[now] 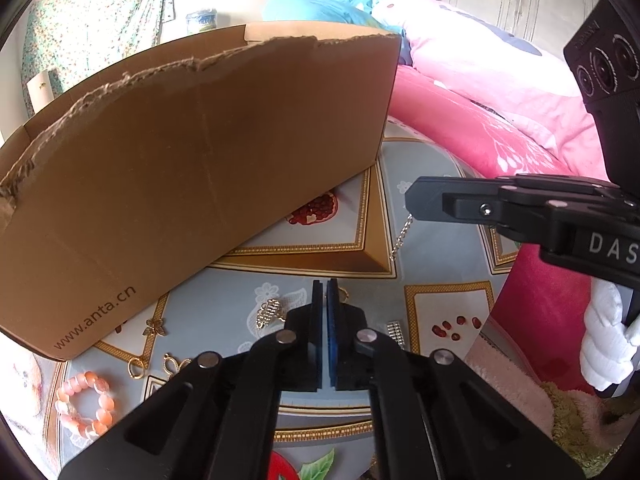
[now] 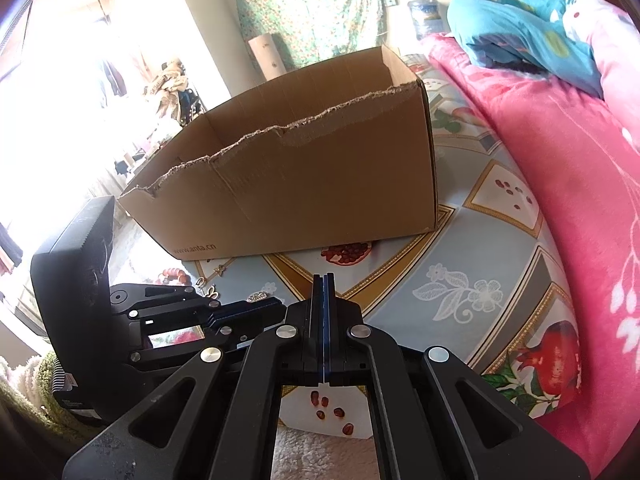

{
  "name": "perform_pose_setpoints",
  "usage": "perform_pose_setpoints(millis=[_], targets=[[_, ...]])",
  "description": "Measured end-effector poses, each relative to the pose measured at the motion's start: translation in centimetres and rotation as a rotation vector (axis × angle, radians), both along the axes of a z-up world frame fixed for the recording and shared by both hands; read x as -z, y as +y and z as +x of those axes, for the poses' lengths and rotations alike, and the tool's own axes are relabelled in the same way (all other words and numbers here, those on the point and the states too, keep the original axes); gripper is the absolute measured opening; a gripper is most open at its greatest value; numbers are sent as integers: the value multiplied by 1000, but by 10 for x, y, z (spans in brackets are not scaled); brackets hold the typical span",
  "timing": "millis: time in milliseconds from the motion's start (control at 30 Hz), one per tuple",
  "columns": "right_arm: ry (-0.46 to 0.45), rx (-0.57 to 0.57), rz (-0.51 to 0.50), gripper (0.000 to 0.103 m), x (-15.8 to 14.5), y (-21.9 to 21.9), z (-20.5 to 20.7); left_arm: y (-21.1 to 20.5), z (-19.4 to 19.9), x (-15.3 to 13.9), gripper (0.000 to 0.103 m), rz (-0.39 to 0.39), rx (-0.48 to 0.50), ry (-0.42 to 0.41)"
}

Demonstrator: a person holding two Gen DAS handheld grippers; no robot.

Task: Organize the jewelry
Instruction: 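Close the left tool on the small gold ring, then carry the gold ring toward the box with the left tool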

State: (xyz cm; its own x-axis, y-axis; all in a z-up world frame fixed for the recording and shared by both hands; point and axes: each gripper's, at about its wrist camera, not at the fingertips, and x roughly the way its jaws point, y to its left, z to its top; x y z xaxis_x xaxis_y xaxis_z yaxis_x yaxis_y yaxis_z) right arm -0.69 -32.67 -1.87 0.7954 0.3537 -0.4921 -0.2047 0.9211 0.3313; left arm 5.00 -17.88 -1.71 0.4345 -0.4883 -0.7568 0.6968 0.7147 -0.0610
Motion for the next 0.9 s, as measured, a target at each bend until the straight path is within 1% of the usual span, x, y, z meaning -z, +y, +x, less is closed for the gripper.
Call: perform_pose_setpoints(millis=[100,167,300,333,367,433,533,600,667,700,733,900], targets=[[-6,2,-2,0,-2,2,-2,3,-1,-3,3,-30,-1,17],[-5,3,-1,0,-2,2,-1,3,-1,-3,9,-39,-7,33],[-2,5,-1,0,-1,4,0,1,-2,-1,15,-33,-6,45],[-1,4,-1,0,-1,4,0,0,-2,-1,20,-32,-5,47],[1,5,0,0,-1,4,1,-1,-2,-1,23,-31,-6,49],[4,5,2,0,0,4,3,-4,-2,1,23,-25,-8,48],[11,5,3,0,1,4,5,-8,-4,2,23,-3,-16,14],[17,4,3,0,3,4,7,-11,-6,3,20,22,-30,-19],[20,4,4,0,4,4,8,-14,-7,4,14,49,-29,-46],[21,5,5,0,4,4,8,-15,-8,4,14,60,-25,-58],[21,5,7,0,4,4,8,-14,-8,4,12,63,-23,-61],[16,5,9,0,3,4,8,-11,-6,3,12,53,-26,-53]])
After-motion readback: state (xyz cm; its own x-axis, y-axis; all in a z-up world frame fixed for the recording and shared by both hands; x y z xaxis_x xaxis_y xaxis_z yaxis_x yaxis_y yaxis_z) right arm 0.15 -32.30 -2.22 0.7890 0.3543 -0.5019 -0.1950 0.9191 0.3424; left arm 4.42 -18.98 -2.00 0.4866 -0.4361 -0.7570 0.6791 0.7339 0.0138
